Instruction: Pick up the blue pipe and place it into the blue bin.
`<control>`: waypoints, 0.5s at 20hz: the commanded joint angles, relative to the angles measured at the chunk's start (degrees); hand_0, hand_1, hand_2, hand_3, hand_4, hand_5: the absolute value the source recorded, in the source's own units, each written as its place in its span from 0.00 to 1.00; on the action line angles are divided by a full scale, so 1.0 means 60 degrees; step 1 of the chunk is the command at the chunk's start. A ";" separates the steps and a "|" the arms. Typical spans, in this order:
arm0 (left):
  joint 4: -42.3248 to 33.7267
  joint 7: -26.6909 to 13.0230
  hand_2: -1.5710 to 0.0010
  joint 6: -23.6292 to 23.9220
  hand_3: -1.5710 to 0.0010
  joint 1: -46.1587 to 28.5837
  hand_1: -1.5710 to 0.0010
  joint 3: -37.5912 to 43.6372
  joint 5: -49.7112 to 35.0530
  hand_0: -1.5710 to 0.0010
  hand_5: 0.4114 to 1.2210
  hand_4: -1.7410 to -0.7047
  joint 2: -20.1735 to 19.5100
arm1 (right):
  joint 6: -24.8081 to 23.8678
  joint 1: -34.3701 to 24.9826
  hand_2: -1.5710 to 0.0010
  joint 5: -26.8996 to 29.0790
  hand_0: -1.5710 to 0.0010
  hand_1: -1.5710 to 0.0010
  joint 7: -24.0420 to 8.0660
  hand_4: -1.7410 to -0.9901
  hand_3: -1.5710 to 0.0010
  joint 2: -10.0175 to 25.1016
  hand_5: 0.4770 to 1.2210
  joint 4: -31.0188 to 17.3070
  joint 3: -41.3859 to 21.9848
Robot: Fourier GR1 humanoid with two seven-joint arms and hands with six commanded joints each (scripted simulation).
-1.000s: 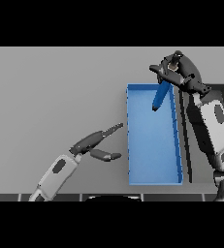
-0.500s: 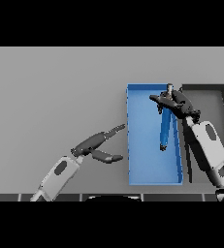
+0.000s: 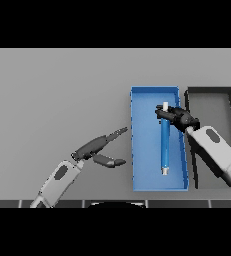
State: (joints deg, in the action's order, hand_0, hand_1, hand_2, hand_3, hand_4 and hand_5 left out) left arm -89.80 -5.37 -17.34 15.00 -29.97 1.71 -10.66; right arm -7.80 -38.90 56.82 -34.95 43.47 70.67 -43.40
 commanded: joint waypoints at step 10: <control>0.0022 0.0148 1.00 0.0008 1.00 -0.0180 1.00 -0.0094 0.0025 1.00 0.06 0.80 0.0080 | 0.0137 -0.0322 0.98 -0.1345 0.98 0.98 0.0739 0.83 0.99 -0.0213 0.30 -0.0604 -0.0655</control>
State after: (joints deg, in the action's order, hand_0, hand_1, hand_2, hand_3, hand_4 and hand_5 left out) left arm -89.66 -4.42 -17.30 13.92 -30.55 1.85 -10.16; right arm -6.96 -40.82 48.76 -30.45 42.18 67.05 -47.33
